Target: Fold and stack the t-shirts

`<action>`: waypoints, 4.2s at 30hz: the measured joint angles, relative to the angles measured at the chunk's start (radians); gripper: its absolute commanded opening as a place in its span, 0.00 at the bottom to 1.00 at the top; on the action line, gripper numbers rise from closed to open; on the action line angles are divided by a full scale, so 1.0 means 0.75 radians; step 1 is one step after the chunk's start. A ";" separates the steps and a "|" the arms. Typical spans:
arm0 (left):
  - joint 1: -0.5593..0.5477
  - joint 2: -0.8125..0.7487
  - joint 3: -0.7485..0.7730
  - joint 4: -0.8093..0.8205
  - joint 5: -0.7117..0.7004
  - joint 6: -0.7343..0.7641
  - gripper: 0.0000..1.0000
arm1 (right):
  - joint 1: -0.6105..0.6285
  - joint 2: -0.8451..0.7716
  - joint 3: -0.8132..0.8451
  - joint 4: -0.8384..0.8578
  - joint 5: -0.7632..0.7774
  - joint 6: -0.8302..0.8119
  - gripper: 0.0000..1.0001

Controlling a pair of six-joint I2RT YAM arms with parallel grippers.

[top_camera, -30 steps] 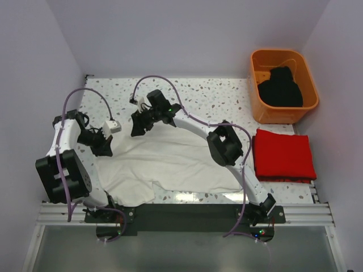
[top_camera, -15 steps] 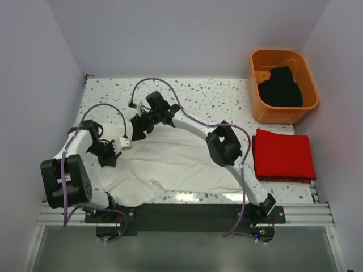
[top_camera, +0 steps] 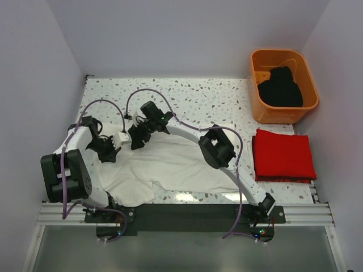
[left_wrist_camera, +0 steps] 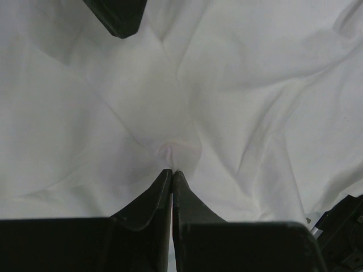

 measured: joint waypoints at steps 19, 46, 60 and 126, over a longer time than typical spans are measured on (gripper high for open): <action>0.056 0.009 0.242 -0.101 0.085 -0.088 0.00 | -0.004 -0.049 -0.030 0.057 0.038 0.012 0.00; -0.041 -0.171 0.338 -0.413 0.142 -0.049 0.00 | -0.021 -0.260 -0.278 0.095 -0.107 -0.003 0.00; 0.015 0.022 0.380 -0.454 0.184 -0.073 0.46 | -0.021 -0.273 -0.436 0.006 -0.151 -0.179 0.50; 0.262 0.739 1.012 0.452 0.073 -1.235 0.49 | -0.832 -0.526 -0.440 -0.509 0.792 -0.489 0.35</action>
